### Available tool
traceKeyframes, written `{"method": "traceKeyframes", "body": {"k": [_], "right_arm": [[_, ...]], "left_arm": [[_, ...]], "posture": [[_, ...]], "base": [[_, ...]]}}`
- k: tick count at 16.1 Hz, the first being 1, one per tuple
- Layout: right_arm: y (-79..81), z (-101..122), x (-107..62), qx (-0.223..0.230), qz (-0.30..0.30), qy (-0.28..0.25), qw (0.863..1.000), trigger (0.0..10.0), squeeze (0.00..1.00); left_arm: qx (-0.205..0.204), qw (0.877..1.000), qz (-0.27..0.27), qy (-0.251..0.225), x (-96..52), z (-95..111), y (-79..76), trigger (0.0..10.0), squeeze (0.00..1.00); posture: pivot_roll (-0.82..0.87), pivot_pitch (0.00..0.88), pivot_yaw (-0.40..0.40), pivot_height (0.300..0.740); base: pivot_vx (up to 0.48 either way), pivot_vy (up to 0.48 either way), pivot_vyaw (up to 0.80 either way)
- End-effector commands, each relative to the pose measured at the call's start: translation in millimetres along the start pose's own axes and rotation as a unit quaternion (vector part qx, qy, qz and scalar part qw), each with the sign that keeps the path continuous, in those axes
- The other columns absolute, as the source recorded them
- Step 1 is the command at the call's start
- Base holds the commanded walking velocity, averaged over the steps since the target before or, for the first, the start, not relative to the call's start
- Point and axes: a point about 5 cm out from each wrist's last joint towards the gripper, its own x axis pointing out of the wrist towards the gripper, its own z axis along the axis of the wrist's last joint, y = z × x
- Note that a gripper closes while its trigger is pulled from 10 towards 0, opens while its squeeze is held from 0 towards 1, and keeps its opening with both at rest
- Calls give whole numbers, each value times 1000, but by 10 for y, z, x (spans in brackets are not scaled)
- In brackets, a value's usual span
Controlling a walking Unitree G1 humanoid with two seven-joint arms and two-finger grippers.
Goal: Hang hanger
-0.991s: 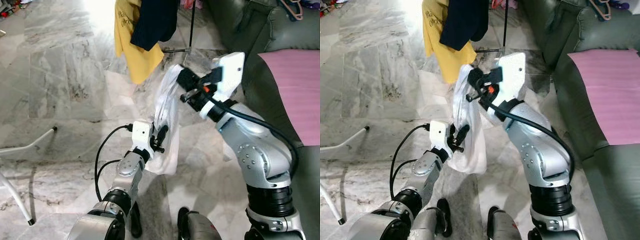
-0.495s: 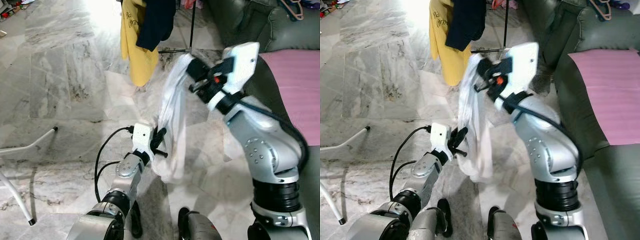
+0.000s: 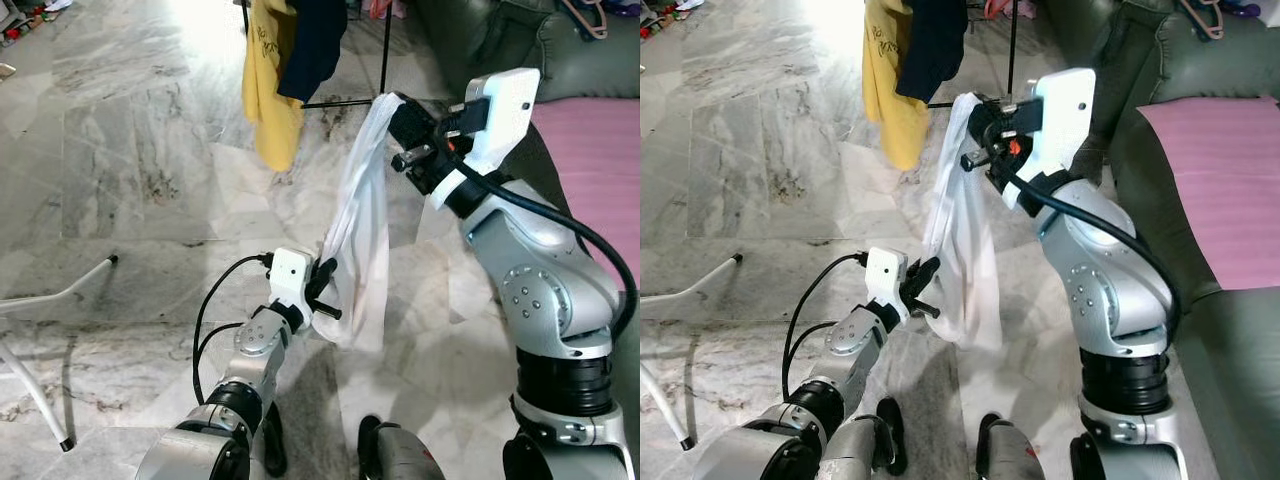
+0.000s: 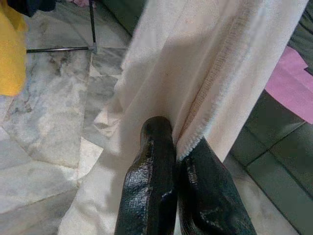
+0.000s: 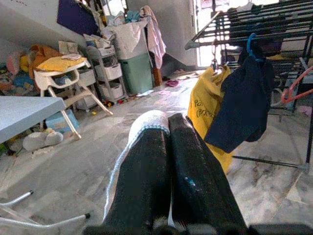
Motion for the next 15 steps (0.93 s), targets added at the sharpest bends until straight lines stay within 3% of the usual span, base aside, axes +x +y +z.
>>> {"method": "traceKeyframes", "body": {"k": [1, 3, 4, 6, 9, 10, 11, 12, 14, 15], "right_arm": [[13, 246, -16, -19, 7, -49, 999, 0, 0], [-138, 247, -103, -51, -38, -43, 997, 0, 0], [-286, 211, -168, -70, -93, -32, 993, 0, 0], [-513, 35, -293, -135, -179, 13, 974, 0, 0], [-538, -278, -370, -230, -187, 86, 951, 0, 0], [-522, -401, -386, -238, -183, 108, 948, 0, 0], [-532, -537, -419, -284, -173, 148, 931, 0, 0], [-553, -634, -459, -301, -171, 165, 923, 0, 0], [-579, -725, -508, -301, -179, 178, 920, 0, 0], [-603, -771, -542, -323, -178, 189, 910, 0, 0]], "left_arm": [[-10, 999, 14, 29, -72, -117, 51, 0, 0], [0, 999, 25, -21, -7, 117, 174, 0, 0], [16, 999, 16, -46, 31, 261, 216, 0, 0], [36, 997, -29, -60, 69, 439, 255, 0, 0], [62, 989, -122, -52, 81, 574, 227, 0, 0], [80, 979, -180, -42, 72, 618, 174, 0, 0], [95, 966, -238, -26, 55, 642, 120, 0, 0], [112, 949, -295, 2, 16, 628, 81, 0, 0], [145, 926, -347, 38, -53, 598, 69, 0, 0], [166, 912, -369, 73, -109, 563, 121, 0, 0]], "posture": [[-331, 232, 72, 740], [-324, 233, 76, 740], [-315, 236, 78, 740], [-288, 243, 89, 740], [-251, 249, 110, 740], [-244, 252, 116, 740], [-238, 252, 121, 740], [-230, 254, 125, 740], [-228, 253, 127, 740], [-227, 253, 133, 740]], "base": [[0, 0, 0], [0, 0, 0], [0, 0, 0], [0, 0, 0], [0, 0, 0], [0, 0, 0], [0, 0, 0], [0, 0, 0], [0, 0, 0], [0, 0, 0]]}}
